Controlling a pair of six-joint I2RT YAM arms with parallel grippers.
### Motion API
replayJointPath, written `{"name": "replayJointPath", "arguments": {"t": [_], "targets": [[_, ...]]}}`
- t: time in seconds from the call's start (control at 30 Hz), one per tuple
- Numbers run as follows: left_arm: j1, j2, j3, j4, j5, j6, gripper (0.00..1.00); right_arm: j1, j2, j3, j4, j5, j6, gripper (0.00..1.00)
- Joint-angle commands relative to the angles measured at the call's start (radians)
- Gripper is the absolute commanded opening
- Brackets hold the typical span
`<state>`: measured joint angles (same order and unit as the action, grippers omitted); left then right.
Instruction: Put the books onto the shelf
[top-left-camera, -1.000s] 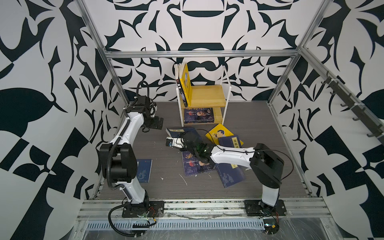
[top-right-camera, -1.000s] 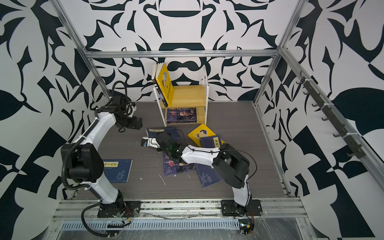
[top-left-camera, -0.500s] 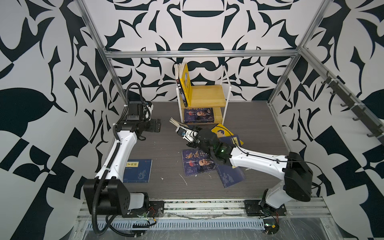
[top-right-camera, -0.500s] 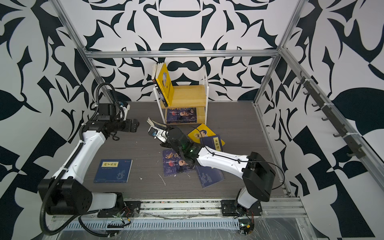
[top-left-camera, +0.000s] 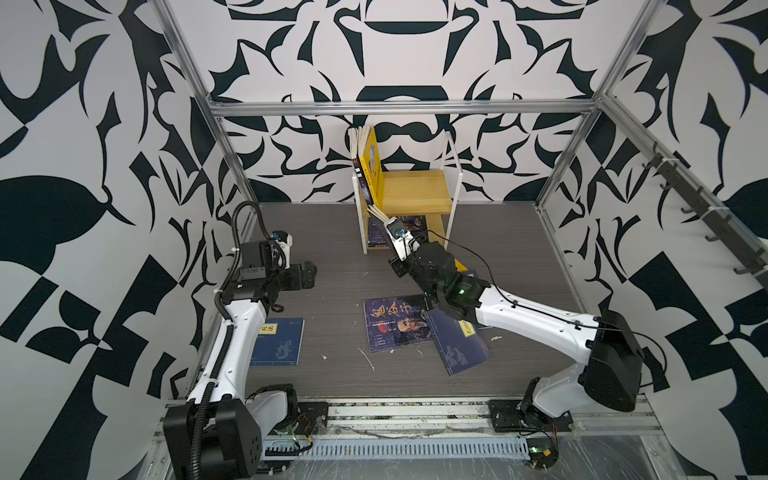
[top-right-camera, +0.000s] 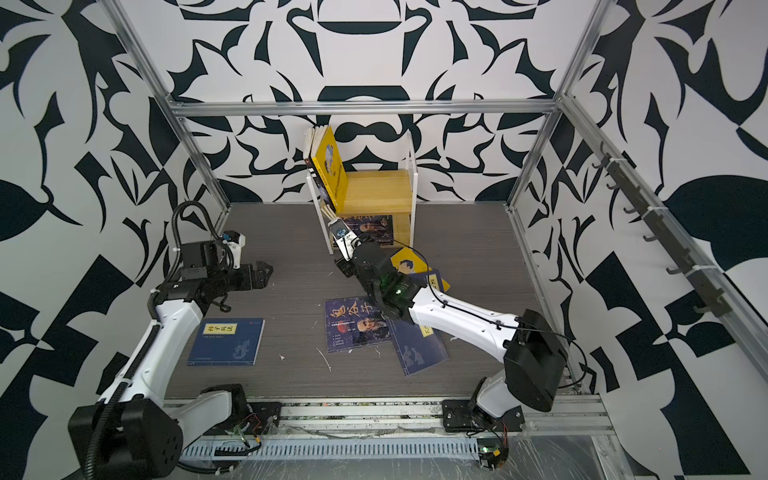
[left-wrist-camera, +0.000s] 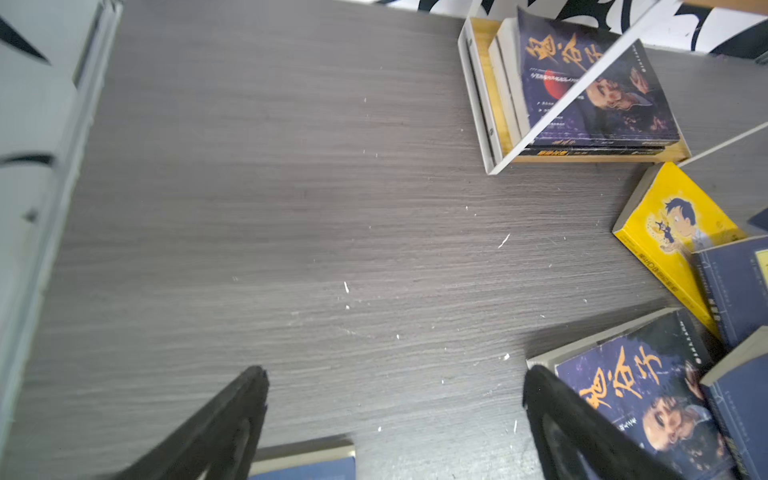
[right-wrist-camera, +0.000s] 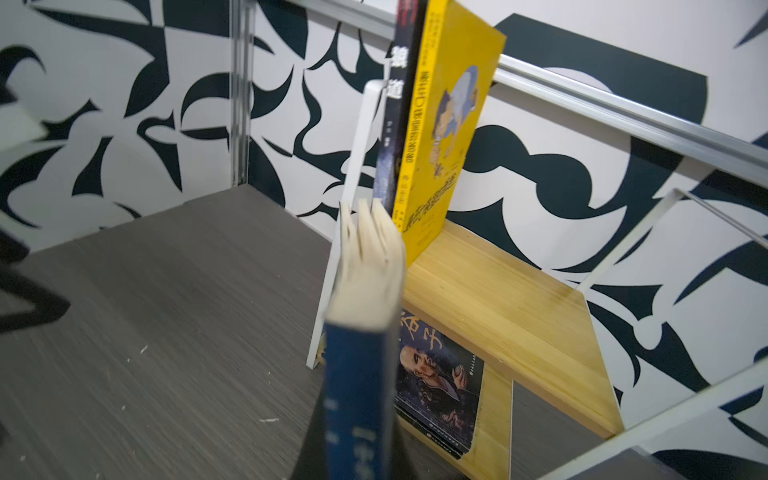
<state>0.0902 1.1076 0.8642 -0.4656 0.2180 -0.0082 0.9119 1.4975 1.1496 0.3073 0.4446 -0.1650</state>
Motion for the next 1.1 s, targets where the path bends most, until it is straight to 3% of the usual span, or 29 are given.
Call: {"name": "replayJointPath", "arguments": {"t": [0.0,0.37,0.73,1.07], "targets": [[0.026,-0.030,-0.028,0.068,0.104,-0.061,1.00,-0.025,-0.027,0.085,0.147,0.067,0.133,0.00],[0.028,-0.057,-0.044,0.087,0.134,-0.033,1.00,-0.099,0.118,0.274,0.304,0.081,0.116,0.00],[0.022,-0.061,-0.034,0.082,0.145,-0.025,1.00,-0.206,0.405,0.493,0.489,0.113,0.065,0.00],[0.023,-0.059,-0.030,0.079,0.141,-0.016,1.00,-0.226,0.574,0.657,0.443,0.074,0.125,0.00]]}}
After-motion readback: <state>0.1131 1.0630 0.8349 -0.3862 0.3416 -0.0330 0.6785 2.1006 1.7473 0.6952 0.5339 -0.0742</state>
